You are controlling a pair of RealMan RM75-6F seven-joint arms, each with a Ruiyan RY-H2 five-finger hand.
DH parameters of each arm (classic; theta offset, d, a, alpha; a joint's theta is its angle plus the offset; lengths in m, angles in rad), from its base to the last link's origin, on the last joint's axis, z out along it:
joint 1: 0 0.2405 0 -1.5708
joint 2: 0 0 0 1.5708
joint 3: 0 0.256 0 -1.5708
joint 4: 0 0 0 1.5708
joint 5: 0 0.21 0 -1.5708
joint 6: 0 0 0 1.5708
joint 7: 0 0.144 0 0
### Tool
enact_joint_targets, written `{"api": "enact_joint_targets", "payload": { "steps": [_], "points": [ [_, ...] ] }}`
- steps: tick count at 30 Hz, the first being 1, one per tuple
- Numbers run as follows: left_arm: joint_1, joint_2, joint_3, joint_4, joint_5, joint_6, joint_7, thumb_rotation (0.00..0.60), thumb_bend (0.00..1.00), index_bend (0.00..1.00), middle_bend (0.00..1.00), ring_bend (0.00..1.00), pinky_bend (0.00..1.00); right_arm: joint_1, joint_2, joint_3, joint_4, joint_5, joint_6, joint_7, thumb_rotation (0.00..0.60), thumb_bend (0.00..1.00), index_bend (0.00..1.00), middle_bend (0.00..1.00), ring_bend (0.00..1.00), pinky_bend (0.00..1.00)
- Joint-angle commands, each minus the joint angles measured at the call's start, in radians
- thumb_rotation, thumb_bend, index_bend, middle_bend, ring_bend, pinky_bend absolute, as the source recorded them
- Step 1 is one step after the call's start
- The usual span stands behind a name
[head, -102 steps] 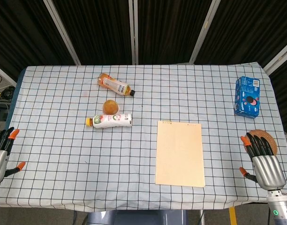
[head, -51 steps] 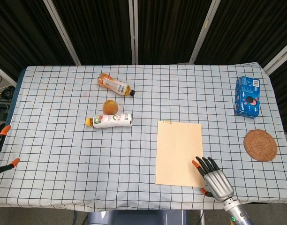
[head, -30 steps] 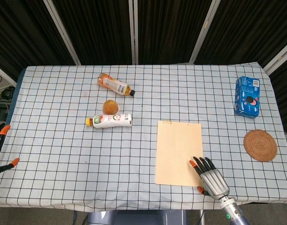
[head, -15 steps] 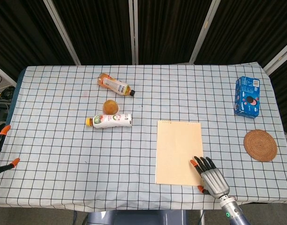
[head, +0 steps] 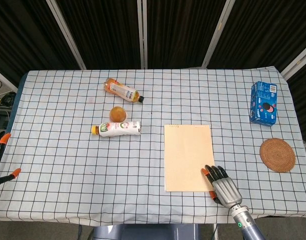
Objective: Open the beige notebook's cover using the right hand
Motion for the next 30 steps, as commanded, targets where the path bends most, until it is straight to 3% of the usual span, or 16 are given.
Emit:
{"api": "enact_joint_targets", "payload": {
  "steps": [1,23,26,27,30],
  "points": [
    [0.001,0.001,-0.001,-0.001,0.003,0.005,-0.005,0.600,0.18,0.00,0.00,0.00,0.00,0.008,-0.013,0.012,0.008,0.011,-0.007,0.002,0.600,0.52,0.03,0.00,0.00,0.00],
    [0.007,0.006,-0.010,0.003,0.005,0.023,-0.042,0.600,0.18,0.00,0.00,0.00,0.00,0.109,-0.068,0.138,-0.025,0.119,-0.070,0.003,0.600,0.54,0.04,0.00,0.00,0.00],
    [0.009,0.013,-0.011,0.000,0.001,0.021,-0.052,0.600,0.18,0.00,0.00,0.00,0.00,0.134,-0.085,0.171,-0.018,0.156,-0.096,0.021,0.600,0.57,0.15,0.03,0.02,0.11],
    [0.009,0.014,-0.012,-0.001,0.000,0.021,-0.054,0.600,0.18,0.00,0.00,0.00,0.00,0.139,-0.090,0.179,-0.014,0.158,-0.094,0.029,0.600,0.59,0.22,0.09,0.06,0.19],
    [0.009,0.016,-0.013,0.000,-0.003,0.019,-0.059,0.600,0.18,0.00,0.00,0.00,0.00,0.149,-0.115,0.196,0.010,0.145,-0.064,0.063,0.600,0.66,0.48,0.36,0.34,0.44]
  ]
}}
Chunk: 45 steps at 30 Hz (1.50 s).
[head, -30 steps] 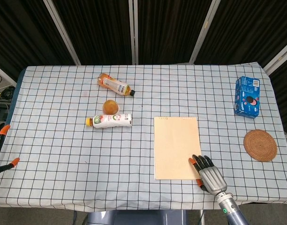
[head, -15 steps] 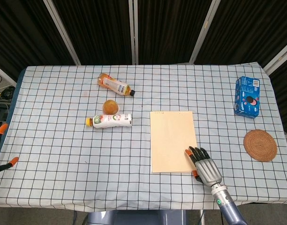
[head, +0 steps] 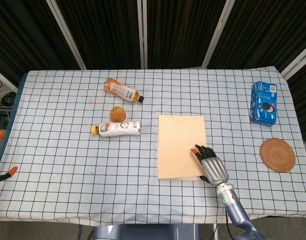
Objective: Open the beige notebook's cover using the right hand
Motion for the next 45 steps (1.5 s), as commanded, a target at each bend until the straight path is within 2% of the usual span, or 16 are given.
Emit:
{"api": "enact_joint_targets", "payload": {
  "steps": [1,4,7,12,21,28,38,41,45],
  "points": [
    [-0.001,0.001,-0.001,0.001,-0.002,-0.002,-0.002,0.600,0.18,0.00,0.00,0.00,0.00,0.012,-0.031,0.016,0.033,-0.026,0.046,0.045,0.600,0.69,0.57,0.46,0.44,0.51],
    [0.000,-0.001,-0.004,0.003,-0.004,0.000,-0.006,0.600,0.18,0.00,0.00,0.00,0.00,0.010,-0.062,0.000,0.093,-0.117,0.143,0.094,0.600,0.72,0.70,0.60,0.59,0.61],
    [0.000,-0.001,-0.003,0.003,-0.003,0.002,-0.008,0.600,0.18,0.00,0.00,0.00,0.00,0.003,-0.074,-0.020,0.122,-0.172,0.206,0.141,0.600,0.73,0.73,0.63,0.63,0.62],
    [0.003,0.000,-0.002,-0.001,0.004,0.008,-0.008,0.600,0.18,0.00,0.00,0.00,0.00,-0.008,-0.032,-0.049,0.074,-0.198,0.234,0.171,0.600,0.73,0.74,0.64,0.63,0.63],
    [0.001,-0.003,0.002,-0.001,0.006,0.002,0.001,0.600,0.18,0.00,0.00,0.00,0.00,-0.046,0.109,-0.117,-0.070,-0.232,0.265,0.205,0.600,0.73,0.74,0.64,0.63,0.63],
    [0.002,-0.003,-0.001,-0.001,0.000,0.001,0.000,0.600,0.18,0.00,0.00,0.00,0.00,-0.085,0.235,-0.215,-0.146,-0.296,0.292,0.299,0.600,0.73,0.74,0.64,0.63,0.63],
    [0.002,0.001,0.000,-0.008,0.002,0.000,-0.007,0.600,0.18,0.00,0.00,0.00,0.00,-0.115,0.328,-0.316,-0.188,-0.335,0.282,0.463,0.600,0.73,0.74,0.64,0.63,0.63],
    [0.002,0.000,0.000,-0.006,0.001,-0.002,-0.003,0.600,0.18,0.00,0.00,0.00,0.00,-0.115,0.331,-0.315,-0.170,-0.337,0.280,0.482,0.600,0.73,0.74,0.64,0.63,0.63],
    [0.003,0.000,-0.001,-0.007,0.002,0.003,-0.003,0.600,0.18,0.00,0.00,0.00,0.00,-0.102,0.330,-0.286,-0.157,-0.311,0.267,0.506,0.600,0.73,0.74,0.64,0.64,0.63]
  ]
}}
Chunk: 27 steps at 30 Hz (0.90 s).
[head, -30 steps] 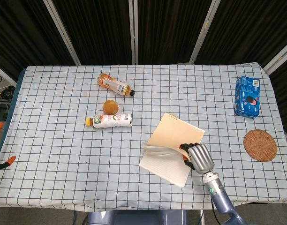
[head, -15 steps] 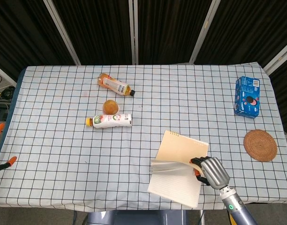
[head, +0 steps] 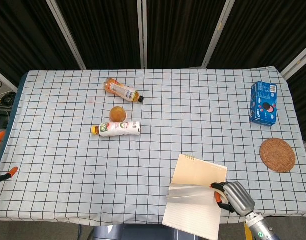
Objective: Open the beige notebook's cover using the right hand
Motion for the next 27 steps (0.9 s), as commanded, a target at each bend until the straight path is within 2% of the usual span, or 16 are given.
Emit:
{"api": "enact_joint_targets", "payload": {
  "steps": [1,4,9,13,21,27],
  "points": [
    [0.002,0.002,-0.002,-0.002,-0.001,0.005,-0.002,0.600,0.18,0.00,0.00,0.00,0.00,0.016,0.005,0.032,0.007,0.027,-0.015,0.025,0.600,0.73,0.74,0.64,0.64,0.63],
    [0.004,0.006,-0.005,-0.003,-0.004,0.009,-0.009,0.600,0.18,0.00,0.00,0.00,0.00,0.044,0.023,0.076,-0.001,0.066,-0.041,0.040,0.600,0.73,0.74,0.64,0.64,0.63],
    [0.000,0.005,-0.011,0.005,-0.016,0.000,-0.004,0.600,0.18,0.00,0.00,0.00,0.00,0.113,0.058,0.191,-0.010,0.192,-0.122,0.052,0.600,0.73,0.74,0.64,0.64,0.63],
    [-0.003,0.002,-0.015,0.009,-0.028,-0.005,0.004,0.600,0.18,0.00,0.00,0.00,0.00,0.165,0.067,0.273,0.025,0.299,-0.195,0.067,0.600,0.73,0.75,0.64,0.64,0.63],
    [-0.011,-0.002,-0.029,0.015,-0.063,-0.022,0.028,0.600,0.18,0.00,0.00,0.00,0.00,0.303,0.022,0.431,0.240,0.525,-0.388,0.059,0.600,0.73,0.73,0.63,0.64,0.63],
    [-0.031,-0.014,-0.039,0.026,-0.091,-0.057,0.053,0.600,0.18,0.00,0.00,0.00,0.00,0.421,-0.084,0.511,0.523,0.660,-0.538,0.036,0.600,0.72,0.69,0.59,0.62,0.63]
  ]
}}
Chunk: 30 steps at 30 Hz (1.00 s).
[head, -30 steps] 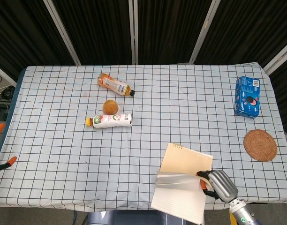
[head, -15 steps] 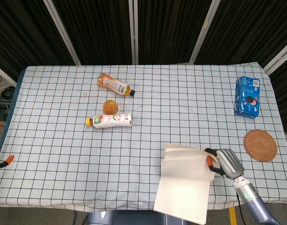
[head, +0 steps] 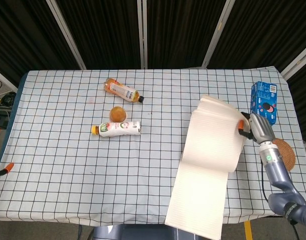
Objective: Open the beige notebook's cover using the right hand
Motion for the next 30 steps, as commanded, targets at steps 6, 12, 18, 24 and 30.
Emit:
{"api": "enact_joint_targets", "payload": {
  "steps": [6,12,18,24,30],
  "points": [
    [-0.020,-0.017,0.001,0.020,-0.030,-0.049,0.028,0.600,0.18,0.00,0.00,0.00,0.00,0.170,-0.171,0.095,0.395,0.164,-0.261,-0.005,0.600,0.48,0.29,0.13,0.15,0.16],
    [-0.024,-0.013,-0.002,0.017,-0.041,-0.059,0.028,0.600,0.18,0.00,0.00,0.00,0.00,0.218,-0.171,0.042,0.490,0.157,-0.517,-0.005,0.600,0.26,0.00,0.00,0.00,0.00],
    [-0.020,-0.004,-0.001,0.009,-0.035,-0.050,0.014,0.600,0.18,0.00,0.00,0.00,0.00,0.211,-0.206,0.052,0.547,0.159,-0.480,-0.003,0.600,0.22,0.00,0.00,0.00,0.00],
    [-0.018,0.002,0.002,0.010,-0.029,-0.048,0.004,0.600,0.18,0.00,0.00,0.00,0.00,0.154,-0.154,0.055,0.431,0.108,-0.369,0.027,0.600,0.22,0.00,0.00,0.00,0.00],
    [-0.019,-0.002,0.010,0.020,-0.013,-0.047,0.005,0.600,0.11,0.00,0.00,0.00,0.00,0.016,-0.069,-0.014,0.222,-0.048,-0.113,0.039,0.600,0.17,0.00,0.00,0.00,0.00]
  ]
}}
